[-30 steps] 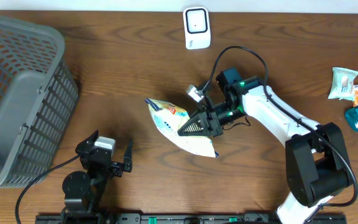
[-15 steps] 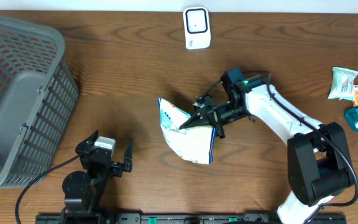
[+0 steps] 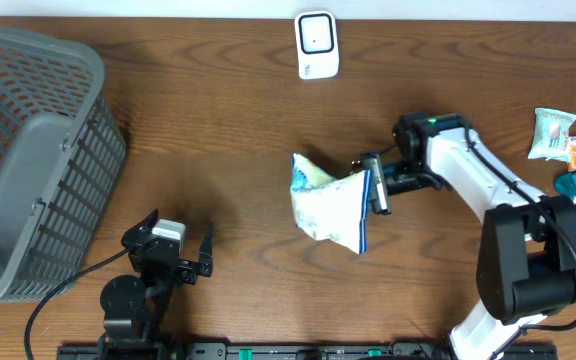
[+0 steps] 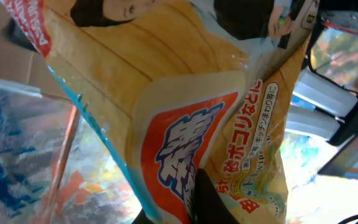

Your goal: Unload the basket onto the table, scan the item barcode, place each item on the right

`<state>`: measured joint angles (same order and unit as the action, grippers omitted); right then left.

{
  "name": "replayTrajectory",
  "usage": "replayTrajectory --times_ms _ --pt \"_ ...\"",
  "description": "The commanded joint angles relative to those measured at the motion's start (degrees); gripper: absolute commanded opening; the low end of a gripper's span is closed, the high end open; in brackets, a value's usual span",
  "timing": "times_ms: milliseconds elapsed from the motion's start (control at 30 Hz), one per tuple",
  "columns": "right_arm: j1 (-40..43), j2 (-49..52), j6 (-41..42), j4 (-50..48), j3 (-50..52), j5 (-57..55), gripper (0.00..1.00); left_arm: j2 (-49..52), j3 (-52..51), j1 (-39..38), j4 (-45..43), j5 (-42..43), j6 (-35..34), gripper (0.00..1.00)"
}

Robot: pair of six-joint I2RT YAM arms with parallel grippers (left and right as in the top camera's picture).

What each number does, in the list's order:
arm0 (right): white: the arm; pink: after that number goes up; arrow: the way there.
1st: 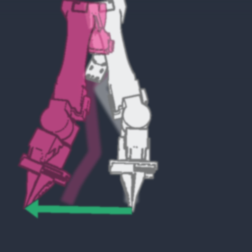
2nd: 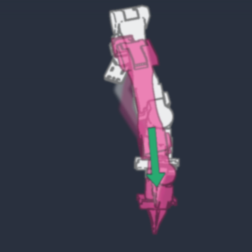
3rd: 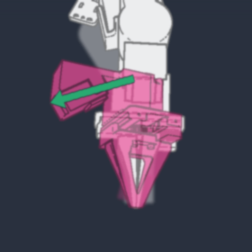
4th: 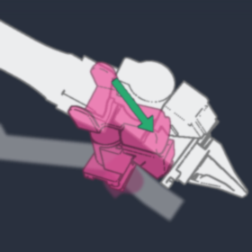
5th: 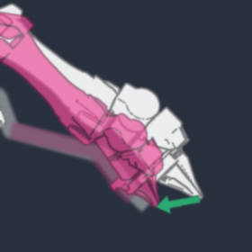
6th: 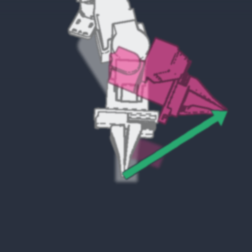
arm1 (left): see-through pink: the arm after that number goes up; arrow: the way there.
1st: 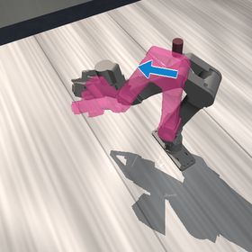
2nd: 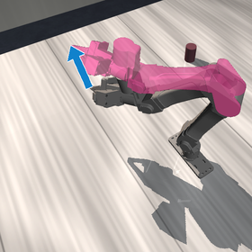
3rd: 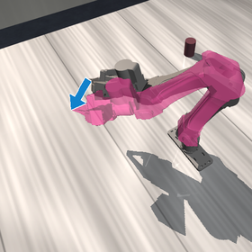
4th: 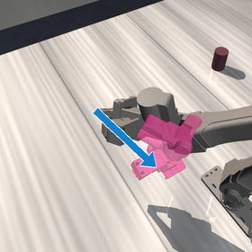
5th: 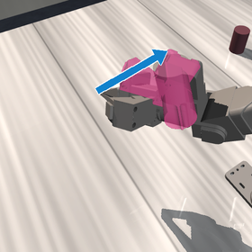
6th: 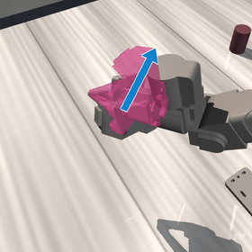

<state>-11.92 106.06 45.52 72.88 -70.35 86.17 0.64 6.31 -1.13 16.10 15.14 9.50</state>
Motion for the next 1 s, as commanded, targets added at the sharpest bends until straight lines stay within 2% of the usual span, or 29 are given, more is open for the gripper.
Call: replayTrajectory --times_ms 0,100,267,333,667,967 --pt "2.78 -0.04 -8.09 2.23 -0.57 3.34 0.01 -0.31 -0.90 0.31 1.25 0.74 0.96 0.98" --pt "5.42 -0.04 -15.47 9.62 -0.57 3.19 0.01 -0.31 -0.90 0.31 1.22 0.74 0.96 0.98" --pt "9.53 -0.04 -22.14 22.82 -0.57 -3.48 0.01 -0.31 -0.90 0.31 1.25 0.74 0.96 0.98" --pt "11.10 -0.04 -24.98 24.65 -0.55 -4.24 0.01 -0.31 -0.90 0.31 1.25 0.74 0.96 0.98" --pt "16.02 -0.04 -26.08 24.65 -0.52 -8.55 0.01 -0.31 -0.90 0.31 1.25 0.74 0.96 0.98" --pt "18.97 -0.55 -48.65 24.65 -3.69 -9.94 0.01 -0.31 -0.90 0.31 1.25 0.74 0.96 0.98"
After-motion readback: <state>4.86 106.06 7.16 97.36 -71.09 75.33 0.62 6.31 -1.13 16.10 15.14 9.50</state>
